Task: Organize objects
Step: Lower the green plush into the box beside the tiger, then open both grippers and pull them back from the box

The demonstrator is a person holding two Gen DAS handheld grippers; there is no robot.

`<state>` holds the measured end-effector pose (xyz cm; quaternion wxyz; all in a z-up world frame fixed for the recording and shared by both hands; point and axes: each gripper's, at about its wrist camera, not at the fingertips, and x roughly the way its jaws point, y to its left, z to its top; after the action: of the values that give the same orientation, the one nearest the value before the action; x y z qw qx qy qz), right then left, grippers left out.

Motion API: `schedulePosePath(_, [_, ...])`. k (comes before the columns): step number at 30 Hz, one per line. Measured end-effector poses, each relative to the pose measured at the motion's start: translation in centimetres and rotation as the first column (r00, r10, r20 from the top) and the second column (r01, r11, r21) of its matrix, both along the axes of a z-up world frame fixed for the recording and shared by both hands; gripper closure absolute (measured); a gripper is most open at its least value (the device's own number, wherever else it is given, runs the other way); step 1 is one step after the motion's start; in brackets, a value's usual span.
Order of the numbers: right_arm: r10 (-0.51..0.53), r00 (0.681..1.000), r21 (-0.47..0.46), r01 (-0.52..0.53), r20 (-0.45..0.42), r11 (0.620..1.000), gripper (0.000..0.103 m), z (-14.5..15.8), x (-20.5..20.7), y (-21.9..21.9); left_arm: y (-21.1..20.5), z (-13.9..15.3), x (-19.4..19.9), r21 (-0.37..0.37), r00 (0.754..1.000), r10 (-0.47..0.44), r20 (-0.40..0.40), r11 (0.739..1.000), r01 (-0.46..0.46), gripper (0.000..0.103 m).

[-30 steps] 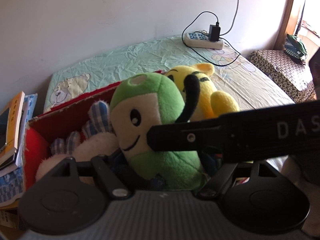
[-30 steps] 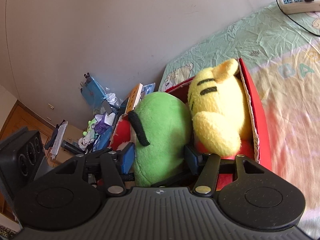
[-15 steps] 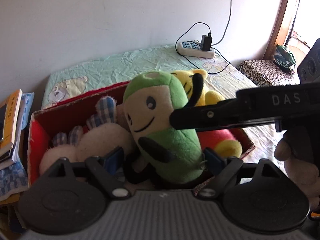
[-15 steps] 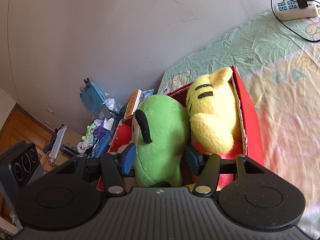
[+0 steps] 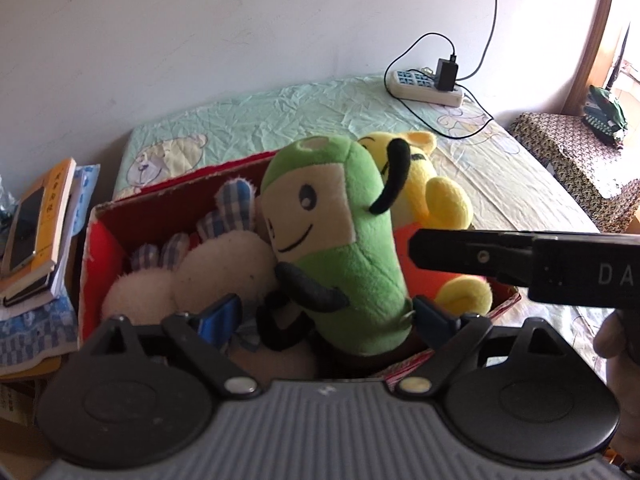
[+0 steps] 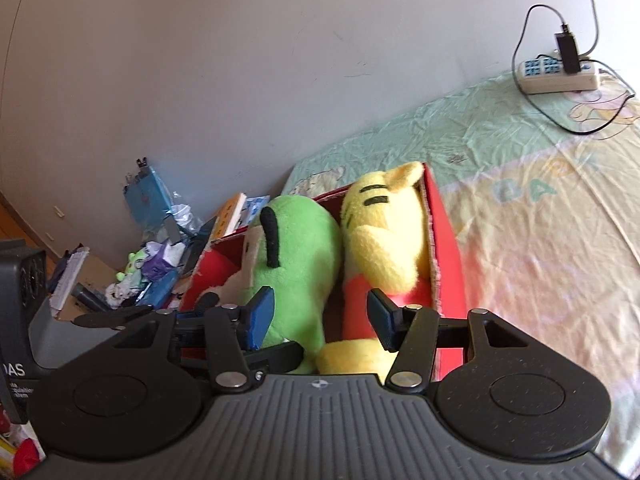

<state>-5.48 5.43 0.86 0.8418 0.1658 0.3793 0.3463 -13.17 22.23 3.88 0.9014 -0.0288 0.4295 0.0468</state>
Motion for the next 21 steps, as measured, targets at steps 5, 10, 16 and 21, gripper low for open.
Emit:
schedulePosePath(5, [-0.054,0.999,-0.018,0.054,0.003,0.998,0.047,-0.2,-1.0,-1.4,-1.4,0.2,-0.5,0.034,1.000,0.015,0.001,0.999,-0.015,0.011])
schedulePosePath(10, [-0.074,0.997,-0.021,0.074,0.007,0.997,0.047,-0.4,-1.9,-2.7,-2.4,0.2,-0.7,0.049,0.999,0.048,-0.003,0.998,-0.048,0.011])
schedulePosePath(16, [-0.027,0.999,-0.035,0.028,0.019,0.999,0.047,-0.3,-1.8,-3.4,-3.8,0.4,-0.9,0.076,0.993,0.114,-0.012,0.991,-0.113,0.011])
schedulePosePath(21, [0.013,0.999,-0.049,-0.011,0.040,0.999,0.047,0.2,-1.6,-4.5,-5.5,0.6,-1.0,0.105,0.985,0.169,-0.022,0.981,-0.166,0.009])
